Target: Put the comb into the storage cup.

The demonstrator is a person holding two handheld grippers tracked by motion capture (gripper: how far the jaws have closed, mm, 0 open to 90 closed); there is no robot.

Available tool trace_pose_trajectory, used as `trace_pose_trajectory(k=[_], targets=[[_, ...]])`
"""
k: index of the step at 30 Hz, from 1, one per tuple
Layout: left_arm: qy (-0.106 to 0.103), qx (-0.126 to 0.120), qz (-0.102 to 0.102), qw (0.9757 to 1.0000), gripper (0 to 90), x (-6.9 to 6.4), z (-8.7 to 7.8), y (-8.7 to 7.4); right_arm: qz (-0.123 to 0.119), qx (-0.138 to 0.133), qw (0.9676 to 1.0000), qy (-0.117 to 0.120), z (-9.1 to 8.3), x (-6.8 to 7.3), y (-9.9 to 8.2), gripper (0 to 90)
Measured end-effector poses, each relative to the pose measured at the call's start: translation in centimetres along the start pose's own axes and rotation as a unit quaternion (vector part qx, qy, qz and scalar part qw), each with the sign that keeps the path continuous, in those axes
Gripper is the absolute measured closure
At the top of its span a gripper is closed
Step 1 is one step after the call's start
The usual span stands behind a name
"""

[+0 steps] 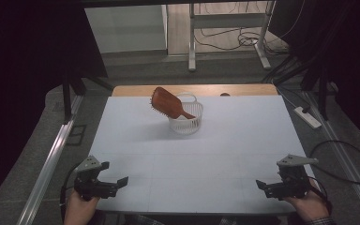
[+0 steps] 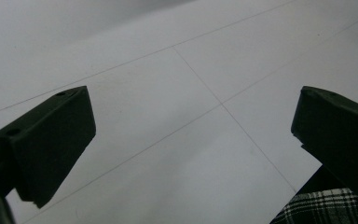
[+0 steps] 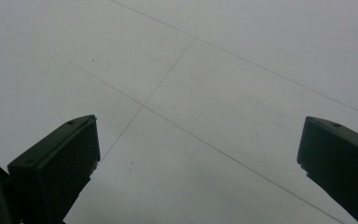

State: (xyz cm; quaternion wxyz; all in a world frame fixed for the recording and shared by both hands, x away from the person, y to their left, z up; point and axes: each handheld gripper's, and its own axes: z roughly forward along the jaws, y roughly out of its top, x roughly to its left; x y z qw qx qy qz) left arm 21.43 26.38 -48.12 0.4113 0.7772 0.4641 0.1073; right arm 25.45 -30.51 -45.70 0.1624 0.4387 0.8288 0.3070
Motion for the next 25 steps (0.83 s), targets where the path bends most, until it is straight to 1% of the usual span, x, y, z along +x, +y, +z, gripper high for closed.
trace_pose_trajectory(k=[7, 10, 16, 21, 25], targets=[[0.000, 0.000, -0.002, 1.0000, 0.0, 0.04, -0.16, -0.14, 0.000, 0.001, 1.0000, 0.000, 0.04, 0.00, 0.02, 0.0], [0.000, 0.006, -0.001, 1.0000, 0.0, -0.01, -0.08, -0.12, 0.000, 0.001, 1.0000, 0.000, 0.04, 0.02, 0.02, 0.0], [0.008, 0.022, 0.007, 0.9997, 0.0, -0.30, 0.11, -0.02, -0.001, 0.002, 1.0000, 0.001, 0.06, 0.03, 0.03, 0.0], [0.008, 0.030, 0.008, 0.9995, 0.0, -0.33, 0.30, 0.02, -0.001, 0.003, 1.0000, 0.001, 0.07, 0.04, 0.04, 0.0], [0.005, 0.030, 0.007, 0.9995, 0.0, -0.31, 0.32, 0.07, -0.002, 0.004, 1.0000, 0.001, 0.08, 0.04, 0.02, 0.0]])
